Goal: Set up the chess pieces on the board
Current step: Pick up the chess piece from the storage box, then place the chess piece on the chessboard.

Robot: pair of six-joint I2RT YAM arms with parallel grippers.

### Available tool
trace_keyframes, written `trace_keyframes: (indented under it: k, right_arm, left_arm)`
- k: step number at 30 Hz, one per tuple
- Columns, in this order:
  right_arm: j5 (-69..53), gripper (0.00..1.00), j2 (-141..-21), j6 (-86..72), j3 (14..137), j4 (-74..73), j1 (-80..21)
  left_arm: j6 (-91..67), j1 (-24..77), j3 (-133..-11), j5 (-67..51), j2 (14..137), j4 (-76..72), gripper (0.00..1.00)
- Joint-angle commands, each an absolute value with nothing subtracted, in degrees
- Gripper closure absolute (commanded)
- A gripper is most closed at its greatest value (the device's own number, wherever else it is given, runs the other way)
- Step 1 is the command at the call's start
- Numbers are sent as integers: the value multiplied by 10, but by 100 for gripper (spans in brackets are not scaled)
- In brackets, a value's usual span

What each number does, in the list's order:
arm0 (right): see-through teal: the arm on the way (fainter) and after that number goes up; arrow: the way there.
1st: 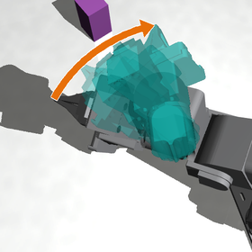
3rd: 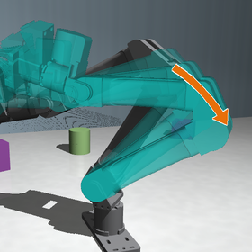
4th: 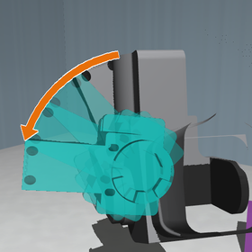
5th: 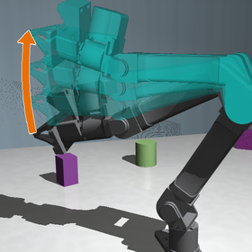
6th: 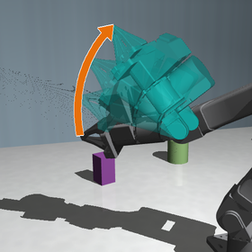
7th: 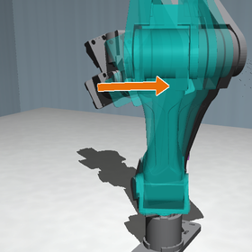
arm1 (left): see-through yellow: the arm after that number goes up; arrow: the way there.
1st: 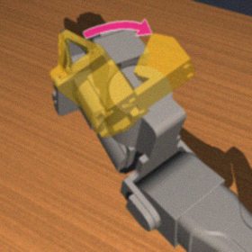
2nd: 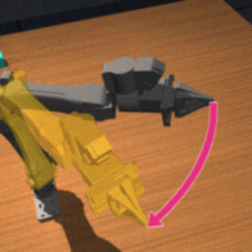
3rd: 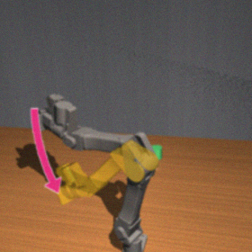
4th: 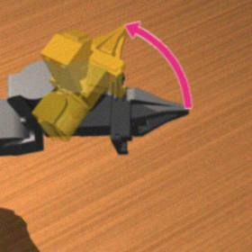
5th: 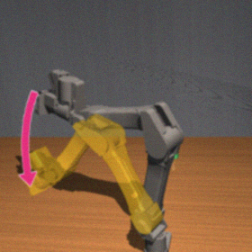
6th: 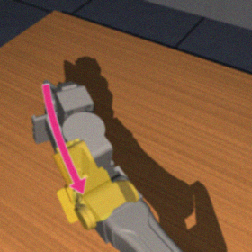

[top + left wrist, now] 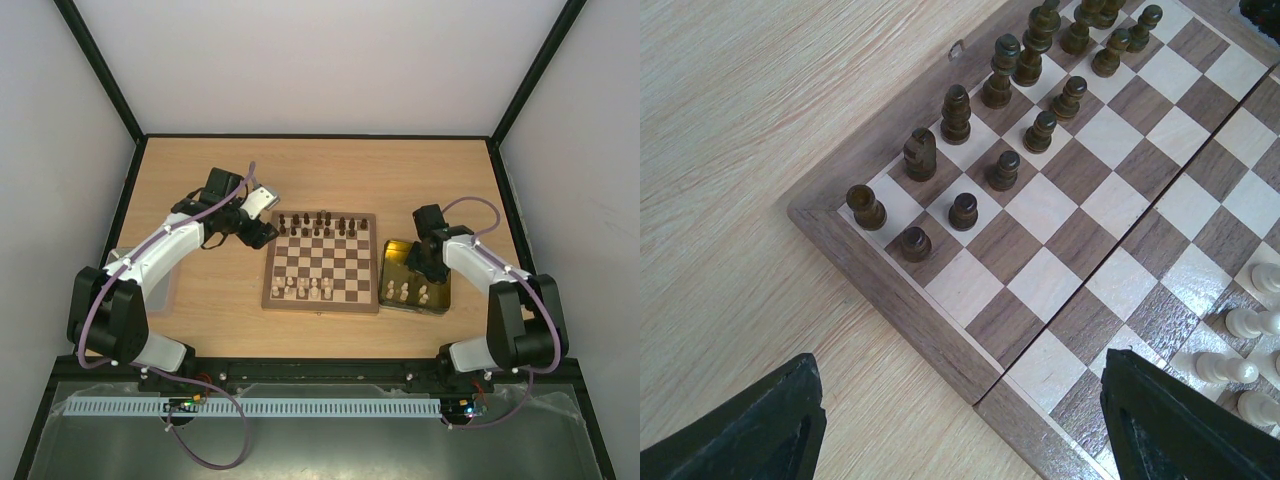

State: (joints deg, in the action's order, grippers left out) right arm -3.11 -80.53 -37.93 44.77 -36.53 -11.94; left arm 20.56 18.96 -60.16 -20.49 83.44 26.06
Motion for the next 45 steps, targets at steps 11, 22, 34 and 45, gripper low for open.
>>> trace_keyframes:
  k: [11, 22, 34, 45]
  right_arm:
    - [-23, 81, -835, -375, 447, -347, -111]
    - [-14, 98, -805, -370, 476, -381, -111]
    - [8, 98, -785, -334, 547, -431, -148]
    - [-25, 98, -912, -349, 664, -403, -236]
  left_arm:
    - [209, 191, -601, -206, 831, 261, 24]
    - [209, 191, -600, -208, 830, 261, 24]
    - [207, 190, -602, -209, 831, 260, 24]
    - [206, 191, -603, -204, 831, 263, 23]
